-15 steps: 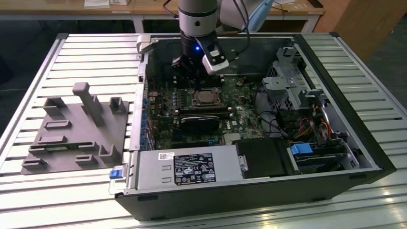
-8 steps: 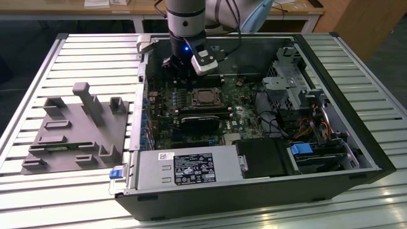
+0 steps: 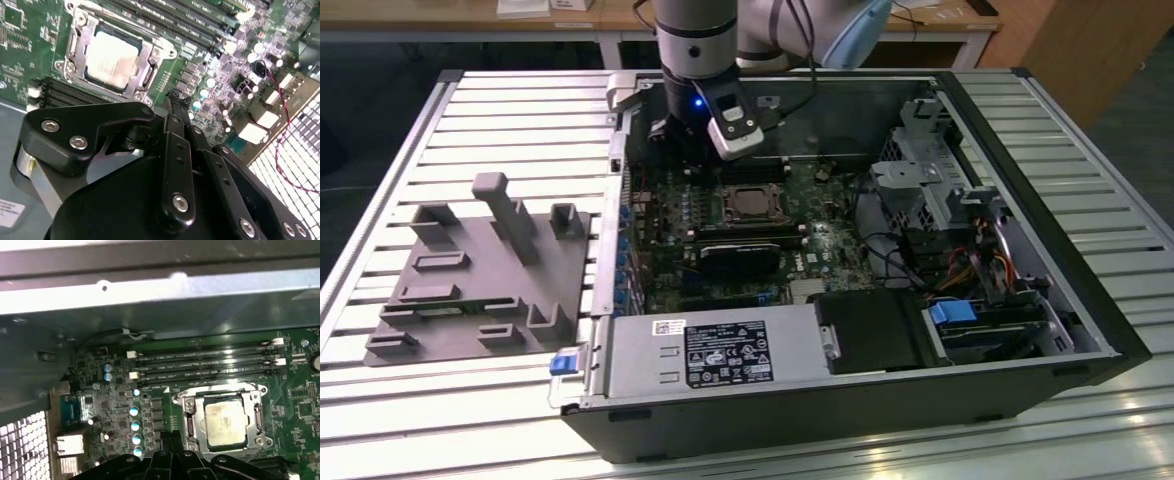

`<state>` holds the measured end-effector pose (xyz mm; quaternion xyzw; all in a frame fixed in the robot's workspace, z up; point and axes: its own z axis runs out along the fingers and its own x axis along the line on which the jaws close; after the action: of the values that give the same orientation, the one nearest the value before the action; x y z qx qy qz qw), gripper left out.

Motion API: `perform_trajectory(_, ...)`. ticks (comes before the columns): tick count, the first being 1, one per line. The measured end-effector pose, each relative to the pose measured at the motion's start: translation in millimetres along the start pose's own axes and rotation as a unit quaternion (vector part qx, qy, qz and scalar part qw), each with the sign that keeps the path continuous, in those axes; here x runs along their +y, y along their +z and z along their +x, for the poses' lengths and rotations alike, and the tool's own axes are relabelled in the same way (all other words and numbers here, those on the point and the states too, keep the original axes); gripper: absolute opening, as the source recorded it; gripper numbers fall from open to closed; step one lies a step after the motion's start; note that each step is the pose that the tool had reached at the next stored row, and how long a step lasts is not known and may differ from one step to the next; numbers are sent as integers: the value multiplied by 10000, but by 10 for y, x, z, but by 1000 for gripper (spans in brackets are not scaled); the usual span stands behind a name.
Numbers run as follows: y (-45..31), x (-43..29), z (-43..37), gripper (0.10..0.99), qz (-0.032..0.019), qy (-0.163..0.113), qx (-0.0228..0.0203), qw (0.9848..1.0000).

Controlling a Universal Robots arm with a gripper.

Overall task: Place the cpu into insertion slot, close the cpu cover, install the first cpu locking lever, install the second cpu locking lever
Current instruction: 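Install the first cpu locking lever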

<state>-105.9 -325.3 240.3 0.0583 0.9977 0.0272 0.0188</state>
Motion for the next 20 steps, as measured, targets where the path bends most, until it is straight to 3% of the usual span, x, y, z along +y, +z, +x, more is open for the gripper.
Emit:
perform_trajectory(1,0,-1,5,106,-23,0,2,10000)
perform_trajectory(7,-3,-1,8,106,-36,2,3,10000)
perform_trajectory(13,-58,2,5,106,-56,1,0,10000)
perform_trajectory(15,-60,2,7,106,-137,5,6,9999)
perform_trajectory(18,-61,1,17,106,-344,13,24,9994)
perform_trajectory(20,-61,0,29,106,-437,17,28,9990)
